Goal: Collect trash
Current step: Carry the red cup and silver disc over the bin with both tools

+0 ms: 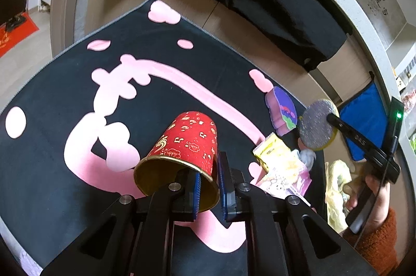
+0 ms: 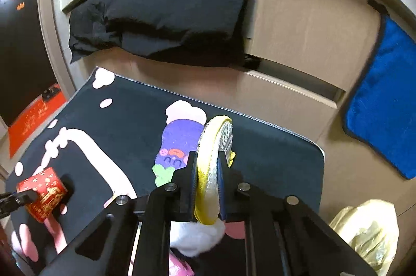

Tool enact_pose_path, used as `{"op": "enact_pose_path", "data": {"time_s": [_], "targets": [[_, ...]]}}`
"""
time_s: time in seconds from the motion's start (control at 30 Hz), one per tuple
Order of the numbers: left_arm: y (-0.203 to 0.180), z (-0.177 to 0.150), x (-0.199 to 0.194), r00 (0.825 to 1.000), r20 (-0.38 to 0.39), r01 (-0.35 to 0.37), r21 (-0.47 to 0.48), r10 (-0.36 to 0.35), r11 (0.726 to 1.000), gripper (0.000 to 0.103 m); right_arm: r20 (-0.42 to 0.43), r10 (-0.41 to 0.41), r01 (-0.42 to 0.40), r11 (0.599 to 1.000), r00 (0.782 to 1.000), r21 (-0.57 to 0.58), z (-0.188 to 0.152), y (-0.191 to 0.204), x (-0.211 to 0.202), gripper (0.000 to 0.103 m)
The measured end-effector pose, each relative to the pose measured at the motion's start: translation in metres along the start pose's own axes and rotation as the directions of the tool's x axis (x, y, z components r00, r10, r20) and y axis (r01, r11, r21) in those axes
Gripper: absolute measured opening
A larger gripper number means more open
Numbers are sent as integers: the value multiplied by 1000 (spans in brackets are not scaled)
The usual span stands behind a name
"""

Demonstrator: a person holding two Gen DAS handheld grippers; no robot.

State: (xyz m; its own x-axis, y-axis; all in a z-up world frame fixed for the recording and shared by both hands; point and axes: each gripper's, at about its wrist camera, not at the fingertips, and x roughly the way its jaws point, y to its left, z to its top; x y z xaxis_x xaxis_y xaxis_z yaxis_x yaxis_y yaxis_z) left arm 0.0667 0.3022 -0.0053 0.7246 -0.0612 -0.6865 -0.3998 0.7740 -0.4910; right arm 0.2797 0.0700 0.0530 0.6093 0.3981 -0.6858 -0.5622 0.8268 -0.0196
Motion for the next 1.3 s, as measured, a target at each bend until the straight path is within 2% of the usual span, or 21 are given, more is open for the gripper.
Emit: {"op": "enact_pose_path", "data": {"time_s": [0.2,0.43,0.6,0.77,1.07,1.3], "targets": [[-32,5,-13,998,67,-21,99,15,995,5,49,37,-39,999,998,37,-8,-19,-35,12],[-87,13,-33,988,155,-42,217,8,975,4,147,66,-71,997,987,26,-8,-30,-90,12],[-141,15,-44,979,200,-26,308,-38,951,4,203,85,-91,996,976,22,-10,-43,-122,12],[-200,18,-46,970,215,23,387,-114,922,4,258,69,-79,996,964,30,-14,-64,-153,12],[-295,7,-27,955,171,131,493,-244,860,4,304,-47,23,996,951,84,-38,-123,-195,12],[-359,-27,15,953,39,232,541,-300,808,4,308,-137,95,984,942,148,-63,-172,-218,12]]}}
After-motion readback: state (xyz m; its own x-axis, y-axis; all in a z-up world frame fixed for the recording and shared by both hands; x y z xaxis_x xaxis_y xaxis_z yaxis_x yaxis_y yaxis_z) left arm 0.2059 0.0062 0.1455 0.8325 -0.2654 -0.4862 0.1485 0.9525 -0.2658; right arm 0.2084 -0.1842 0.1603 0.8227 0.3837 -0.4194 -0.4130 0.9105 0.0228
